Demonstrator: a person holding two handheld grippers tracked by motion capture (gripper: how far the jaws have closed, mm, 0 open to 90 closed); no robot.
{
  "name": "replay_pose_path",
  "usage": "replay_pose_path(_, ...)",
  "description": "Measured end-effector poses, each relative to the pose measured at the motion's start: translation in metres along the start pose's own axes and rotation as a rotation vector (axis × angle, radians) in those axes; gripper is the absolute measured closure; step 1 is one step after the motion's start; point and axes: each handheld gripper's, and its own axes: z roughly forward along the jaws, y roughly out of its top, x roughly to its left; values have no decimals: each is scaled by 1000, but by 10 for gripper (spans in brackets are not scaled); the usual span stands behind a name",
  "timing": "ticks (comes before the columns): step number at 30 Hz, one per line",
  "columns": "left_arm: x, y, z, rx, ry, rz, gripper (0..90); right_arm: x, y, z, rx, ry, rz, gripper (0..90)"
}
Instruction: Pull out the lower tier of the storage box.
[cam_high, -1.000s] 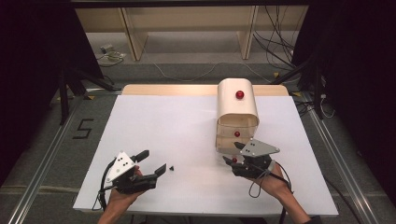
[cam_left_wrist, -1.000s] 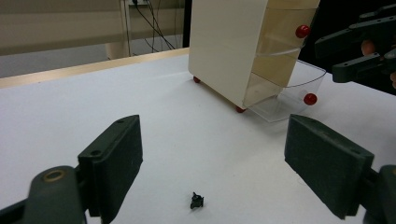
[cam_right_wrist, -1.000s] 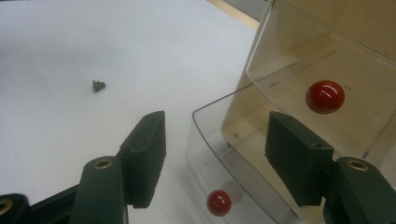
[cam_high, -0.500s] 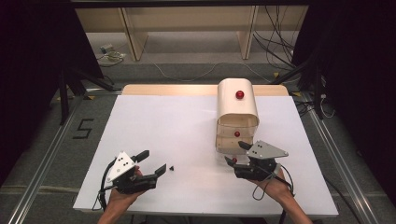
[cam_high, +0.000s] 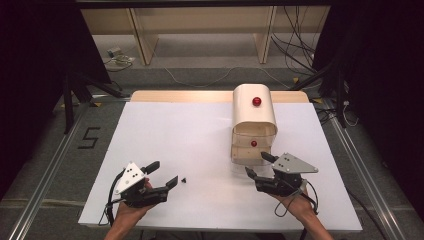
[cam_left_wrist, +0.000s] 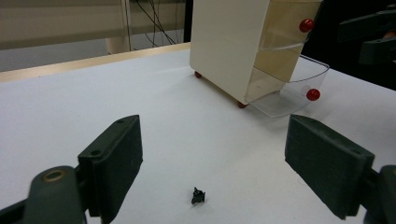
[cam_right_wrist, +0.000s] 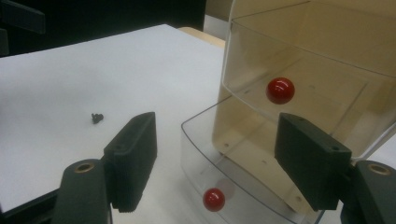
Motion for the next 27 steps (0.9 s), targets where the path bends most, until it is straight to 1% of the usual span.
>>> replay_pose_path(4,0,-1,2,16,0,-5,189,1,-3,-3,-4,-9,14,306)
replay_pose_path(6,0,0,4,22,2,-4,189,0,-4,-4,-7,-8,12,307)
replay_pose_path(8,0,0,5,22,1,-13,189,0,-5,-5,-11,-12,20,307)
replay_pose_path(9,0,0,6,29,-1,-8,189,0,-6,-6,-15,-14,24,307)
replay_pose_path(11,0,0,7,39,-3,-3,188,-2,-8,-7,-24,-17,38,307)
replay_pose_path(13,0,0,9,43,-4,-7,188,-3,-10,-8,-26,-16,58,307)
replay_pose_path(16,0,-1,9,49,-8,-10,188,-4,-12,-9,-31,-13,71,308)
replay_pose_path(17,0,-1,9,57,-8,-6,188,-5,-13,-9,-37,-15,68,308)
replay_pose_path(20,0,-2,9,65,-6,-8,187,-5,-14,-12,-54,-12,90,308)
replay_pose_path(27,0,-2,9,69,-6,-14,185,-4,-17,-14,-51,-4,99,296)
